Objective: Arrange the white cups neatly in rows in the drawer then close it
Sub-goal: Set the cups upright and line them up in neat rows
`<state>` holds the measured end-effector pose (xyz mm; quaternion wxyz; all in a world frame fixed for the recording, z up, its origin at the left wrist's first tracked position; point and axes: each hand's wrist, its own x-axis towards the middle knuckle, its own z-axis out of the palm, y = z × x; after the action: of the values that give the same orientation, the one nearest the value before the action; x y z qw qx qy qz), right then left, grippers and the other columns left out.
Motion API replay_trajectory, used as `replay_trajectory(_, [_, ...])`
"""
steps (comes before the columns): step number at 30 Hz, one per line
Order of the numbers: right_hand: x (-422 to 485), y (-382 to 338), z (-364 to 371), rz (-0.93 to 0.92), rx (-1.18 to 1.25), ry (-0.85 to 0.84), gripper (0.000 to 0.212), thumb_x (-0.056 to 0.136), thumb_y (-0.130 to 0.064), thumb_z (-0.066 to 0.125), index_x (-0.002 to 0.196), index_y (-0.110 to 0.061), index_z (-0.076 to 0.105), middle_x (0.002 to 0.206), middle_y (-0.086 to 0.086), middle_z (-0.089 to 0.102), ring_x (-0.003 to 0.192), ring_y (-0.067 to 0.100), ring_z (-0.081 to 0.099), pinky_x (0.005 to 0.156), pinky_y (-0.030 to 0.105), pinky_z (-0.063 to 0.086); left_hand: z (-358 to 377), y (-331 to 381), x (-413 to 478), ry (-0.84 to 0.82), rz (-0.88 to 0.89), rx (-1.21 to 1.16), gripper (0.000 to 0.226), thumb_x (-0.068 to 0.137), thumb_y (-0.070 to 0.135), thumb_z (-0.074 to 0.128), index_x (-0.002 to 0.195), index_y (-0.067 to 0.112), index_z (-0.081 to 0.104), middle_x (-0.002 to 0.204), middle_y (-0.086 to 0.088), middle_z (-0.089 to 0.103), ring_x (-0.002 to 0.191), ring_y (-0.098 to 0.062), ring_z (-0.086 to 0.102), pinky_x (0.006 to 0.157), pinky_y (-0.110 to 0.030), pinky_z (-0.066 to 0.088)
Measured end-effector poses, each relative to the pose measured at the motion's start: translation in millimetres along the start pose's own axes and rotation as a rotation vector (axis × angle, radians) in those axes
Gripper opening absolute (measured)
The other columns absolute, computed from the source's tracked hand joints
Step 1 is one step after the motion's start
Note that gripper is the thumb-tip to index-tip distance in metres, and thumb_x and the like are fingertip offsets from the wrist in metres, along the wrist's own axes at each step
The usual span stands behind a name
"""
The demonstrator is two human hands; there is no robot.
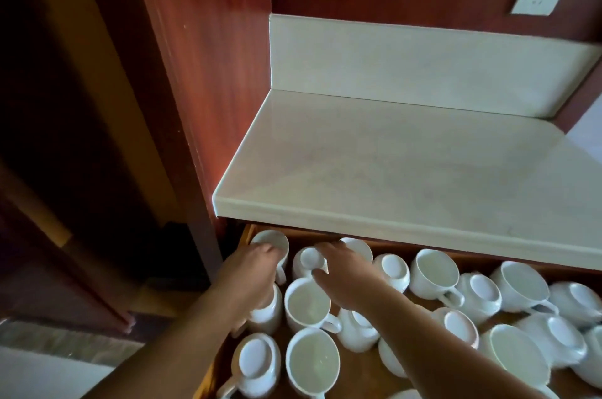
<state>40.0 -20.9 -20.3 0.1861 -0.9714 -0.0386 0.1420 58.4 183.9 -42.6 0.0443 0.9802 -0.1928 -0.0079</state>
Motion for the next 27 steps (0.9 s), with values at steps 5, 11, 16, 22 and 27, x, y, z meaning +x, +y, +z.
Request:
replay_trajectory(5, [22, -21, 14, 0.06, -0.065, -0.036, 0.056, 0.095, -0.043, 0.049, 0.148, -0.027, 0.037, 0.153, 0.005, 0.037, 0.128, 0.032, 0.053, 0.099, 0.045, 0.049, 0, -7, 11, -0.049, 0.049, -0.01, 0.022, 0.094, 0.009, 0.051, 0.093, 0.028, 0.042, 0.084, 0.01, 0.06, 0.085, -0.017, 0.064, 0.062, -0.031, 0.036])
replay_trajectory(11, [36, -41, 19, 0.162, -0.076, -0.048, 0.052, 0.098, -0.041, 0.047, 0.145, -0.018, 0.043, 0.146, 0.011, 0.044, 0.129, 0.032, 0.051, 0.098, 0.041, 0.046, 11, -16, 16, -0.032, 0.071, -0.046, 0.019, 0.093, 0.012, 0.051, 0.104, 0.028, 0.052, 0.094, 0.005, 0.067, 0.084, -0.021, 0.068, 0.063, -0.036, 0.05])
replay_trajectory(16, [33, -49, 20, 0.149, -0.083, -0.024, 0.047, 0.099, -0.029, 0.051, 0.143, -0.014, 0.048, 0.143, 0.009, 0.046, 0.134, 0.029, 0.045, 0.1, 0.039, 0.048, 7, -16, 16, -0.042, 0.099, 0.002, 0.027, 0.092, 0.008, 0.052, 0.113, 0.025, 0.054, 0.1, 0.0, 0.067, 0.087, -0.026, 0.068, 0.064, -0.035, 0.047])
replay_trajectory(22, [22, -50, 21, 0.176, 0.021, 0.062, 0.047, 0.084, -0.037, 0.064, 0.129, -0.024, 0.057, 0.132, 0.004, 0.054, 0.108, 0.028, 0.064, 0.084, 0.035, 0.053, -7, -20, 13, 0.009, 0.116, -0.17, 0.021, 0.095, 0.019, 0.055, 0.113, 0.027, 0.061, 0.112, 0.005, 0.066, 0.092, -0.02, 0.066, 0.074, -0.036, 0.056])
replay_trajectory(27, [9, -37, 9, 0.212, 0.184, 0.125, 0.068, 0.081, -0.038, 0.067, 0.146, -0.028, 0.048, 0.142, 0.001, 0.054, 0.113, 0.024, 0.063, 0.082, 0.029, 0.05, -24, -18, 0, 0.084, -0.043, -0.487, 0.023, 0.095, 0.025, 0.064, 0.117, 0.03, 0.068, 0.111, 0.015, 0.066, 0.101, -0.007, 0.063, 0.082, -0.022, 0.049])
